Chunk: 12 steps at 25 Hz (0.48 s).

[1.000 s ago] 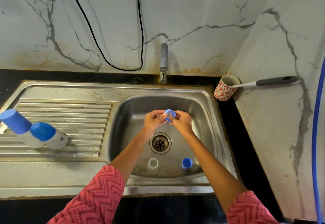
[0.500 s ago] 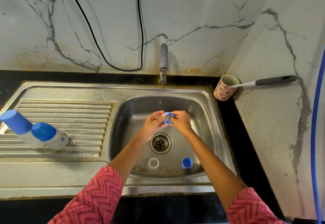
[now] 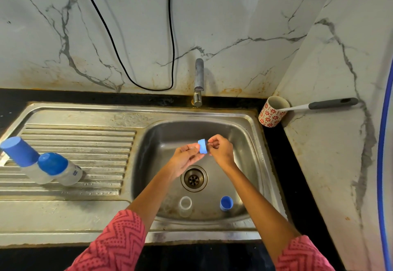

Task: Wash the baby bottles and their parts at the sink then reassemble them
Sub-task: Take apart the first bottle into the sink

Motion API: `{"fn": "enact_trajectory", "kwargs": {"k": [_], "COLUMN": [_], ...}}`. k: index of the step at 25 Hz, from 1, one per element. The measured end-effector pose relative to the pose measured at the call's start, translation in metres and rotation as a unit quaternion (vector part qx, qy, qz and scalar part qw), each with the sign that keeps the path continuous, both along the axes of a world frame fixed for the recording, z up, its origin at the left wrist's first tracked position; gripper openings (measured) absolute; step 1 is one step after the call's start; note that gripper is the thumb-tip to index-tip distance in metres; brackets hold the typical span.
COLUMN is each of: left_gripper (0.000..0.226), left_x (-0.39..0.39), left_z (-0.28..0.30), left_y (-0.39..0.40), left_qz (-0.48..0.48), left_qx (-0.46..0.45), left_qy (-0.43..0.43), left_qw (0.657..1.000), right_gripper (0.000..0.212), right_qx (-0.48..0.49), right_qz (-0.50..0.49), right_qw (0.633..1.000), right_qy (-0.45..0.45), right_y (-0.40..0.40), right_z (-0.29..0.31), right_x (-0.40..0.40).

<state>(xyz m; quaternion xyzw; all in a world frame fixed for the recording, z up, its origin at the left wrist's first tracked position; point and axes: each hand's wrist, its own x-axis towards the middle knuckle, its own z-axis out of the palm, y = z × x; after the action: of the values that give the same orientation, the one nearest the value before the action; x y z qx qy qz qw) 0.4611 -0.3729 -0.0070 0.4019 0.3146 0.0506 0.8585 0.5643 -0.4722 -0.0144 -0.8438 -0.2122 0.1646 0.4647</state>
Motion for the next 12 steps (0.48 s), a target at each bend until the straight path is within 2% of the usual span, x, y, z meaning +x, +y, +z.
{"fn": "enact_trajectory", "kwargs": {"k": [2,3,5,8,10,12], "left_gripper": [0.021,0.028,0.037,0.034,0.033,0.033], "left_x": [0.0021,0.0028,0.0035,0.0034,0.0037,0.0044], "left_z": [-0.0022,-0.0026,-0.002,-0.0018,-0.0021,-0.0007], "left_y": [0.0009,0.0015,0.0027,0.002,0.0001,-0.0023], "left_qz": [0.031,0.033,0.002,-0.042,-0.05,-0.044], "left_qx": [0.02,0.031,0.076,0.13,0.122,0.093], "left_qy": [0.002,-0.001,-0.002,0.005,0.016,0.029], "left_qw": [0.999,0.999,0.997,0.991,0.991,0.994], "right_gripper": [0.007,0.016,0.028,0.023,0.02,0.023], "right_qx": [0.027,0.031,0.029,0.034,0.024,0.017], "right_qz": [0.01,0.028,0.068,0.095,0.133,0.155], "right_qw": [1.0,0.999,0.994,0.981,0.973,0.974], "right_qy": [0.003,0.018,0.081,0.164,0.186,0.162], "right_y": [-0.0011,-0.0011,-0.0011,-0.0045,-0.0069,-0.008], "right_z": [0.0025,0.0043,0.0061,0.0082,0.0086,0.0078], "right_x": [-0.0024,-0.0042,-0.0072,-0.0056,-0.0028,-0.001]}}
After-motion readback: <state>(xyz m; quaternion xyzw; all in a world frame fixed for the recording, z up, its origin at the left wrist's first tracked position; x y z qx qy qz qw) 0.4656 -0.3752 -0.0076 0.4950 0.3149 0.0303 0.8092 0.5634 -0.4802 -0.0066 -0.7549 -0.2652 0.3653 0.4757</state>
